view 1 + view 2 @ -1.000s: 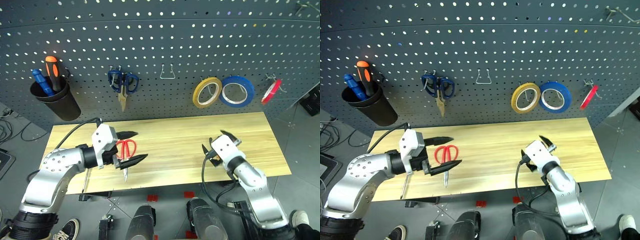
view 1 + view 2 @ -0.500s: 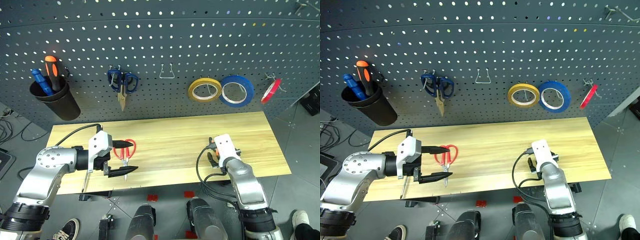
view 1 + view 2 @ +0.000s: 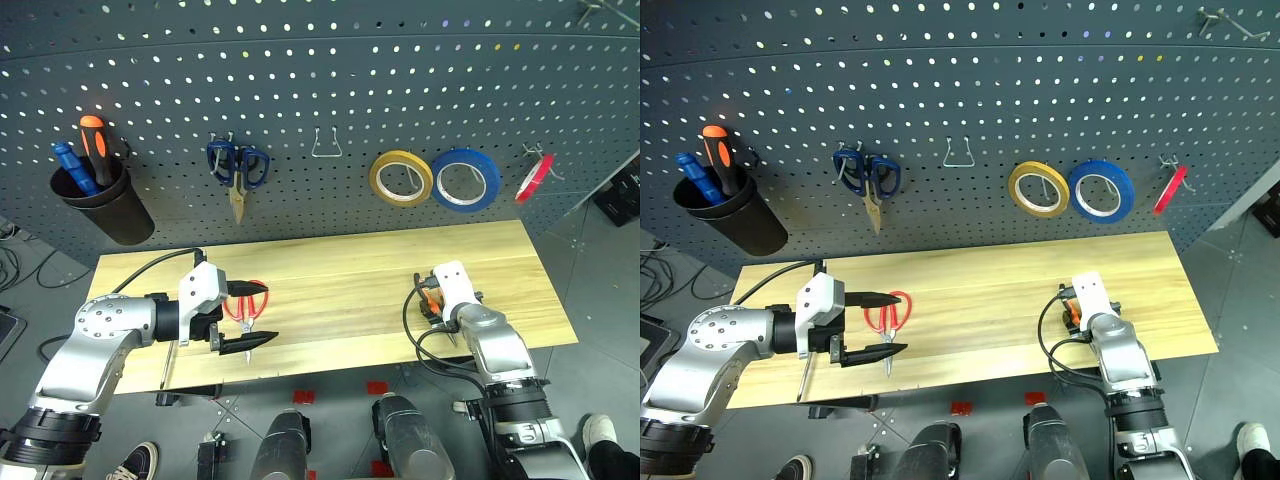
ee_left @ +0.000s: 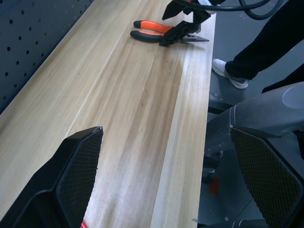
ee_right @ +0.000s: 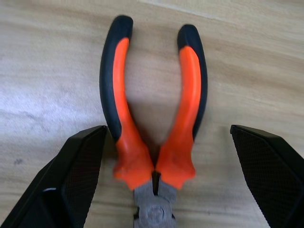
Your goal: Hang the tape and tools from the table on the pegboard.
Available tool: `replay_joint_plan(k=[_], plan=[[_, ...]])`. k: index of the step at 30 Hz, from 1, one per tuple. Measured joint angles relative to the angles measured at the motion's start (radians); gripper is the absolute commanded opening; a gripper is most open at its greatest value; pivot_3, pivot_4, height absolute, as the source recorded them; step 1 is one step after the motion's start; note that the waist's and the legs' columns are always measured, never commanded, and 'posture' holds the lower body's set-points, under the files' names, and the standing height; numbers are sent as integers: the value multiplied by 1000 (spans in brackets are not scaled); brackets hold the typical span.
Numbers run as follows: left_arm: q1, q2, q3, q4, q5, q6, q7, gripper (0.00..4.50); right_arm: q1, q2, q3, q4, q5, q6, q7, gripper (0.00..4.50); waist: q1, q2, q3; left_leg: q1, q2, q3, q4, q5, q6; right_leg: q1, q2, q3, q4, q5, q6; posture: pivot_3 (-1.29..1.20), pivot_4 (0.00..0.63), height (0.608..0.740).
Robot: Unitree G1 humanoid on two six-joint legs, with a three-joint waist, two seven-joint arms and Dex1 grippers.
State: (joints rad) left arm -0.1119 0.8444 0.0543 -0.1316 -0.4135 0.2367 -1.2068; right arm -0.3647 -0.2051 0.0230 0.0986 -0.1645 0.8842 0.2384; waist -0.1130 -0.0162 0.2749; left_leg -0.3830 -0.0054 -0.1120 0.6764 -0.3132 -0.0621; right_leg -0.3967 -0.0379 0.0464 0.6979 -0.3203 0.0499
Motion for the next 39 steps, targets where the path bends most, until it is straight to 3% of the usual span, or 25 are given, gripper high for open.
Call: replay_joint_plan(k=[2, 4, 10, 17, 22, 28, 33, 39], plan=[[1, -5, 0, -12, 0, 4, 2, 4500, -19, -12, -3, 18, 21, 19, 11, 4473, 0, 0, 0, 0, 0, 0, 0, 0, 0, 0, 0, 0, 0, 0, 0, -97, 240, 740], [2, -7, 0, -20, -1, 9, 9, 4500, -27, -19, -3, 26, 34, 35, 23, 4081, 0, -1, -1, 0, 0, 0, 0, 0, 0, 0, 0, 0, 0, 0, 0, -102, 230, 740], [23, -16, 0, -20, -1, 12, 20, 4500, -32, -21, 5, 23, 69, 88, 44, 2300, 0, -2, -5, 0, 0, 0, 0, 0, 0, 0, 0, -1, 0, 0, 0, -99, 219, 740], [44, -61, 18, -22, -12, -20, 56, 4500, 7, -9, 59, -2, 61, 19, 17, 2282, 0, -4, -10, 0, 1, -1, 0, 0, 0, 0, 0, 0, 0, 0, 0, -88, 216, 740], [73, -106, 116, -29, -103, -9, 90, 4500, 109, 44, 156, -288, 67, -66, 14, 2281, -4, -4, -10, -11, 2, 0, 1, 2, -4, -14, -1, 3, 6, 0, 0, -80, 227, 740], [126, -142, 227, -71, -235, 76, 151, 4500, 146, 166, 264, -602, 70, -181, -29, 2280, 2, -4, -10, -12, 2, -2, 2, 3, -5, -14, -2, 1, 6, 0, 0, -70, 235, 740], [161, -129, 310, -79, -293, 128, 152, 4500, -31, 225, 272, -631, 69, -277, -51, 2279, 3, -4, -10, -11, 1, -2, 2, 4, -6, -14, -2, 1, 6, 0, 0, -52, 234, 740], [146, -111, 348, -61, -272, 99, 157, 4500, -292, 320, 232, -395, 70, -432, -100, 2278, 4, -4, -10, -11, 1, -3, 2, 4, -7, -15, -2, 0, 6, 0, 0, -11, 230, 740]])
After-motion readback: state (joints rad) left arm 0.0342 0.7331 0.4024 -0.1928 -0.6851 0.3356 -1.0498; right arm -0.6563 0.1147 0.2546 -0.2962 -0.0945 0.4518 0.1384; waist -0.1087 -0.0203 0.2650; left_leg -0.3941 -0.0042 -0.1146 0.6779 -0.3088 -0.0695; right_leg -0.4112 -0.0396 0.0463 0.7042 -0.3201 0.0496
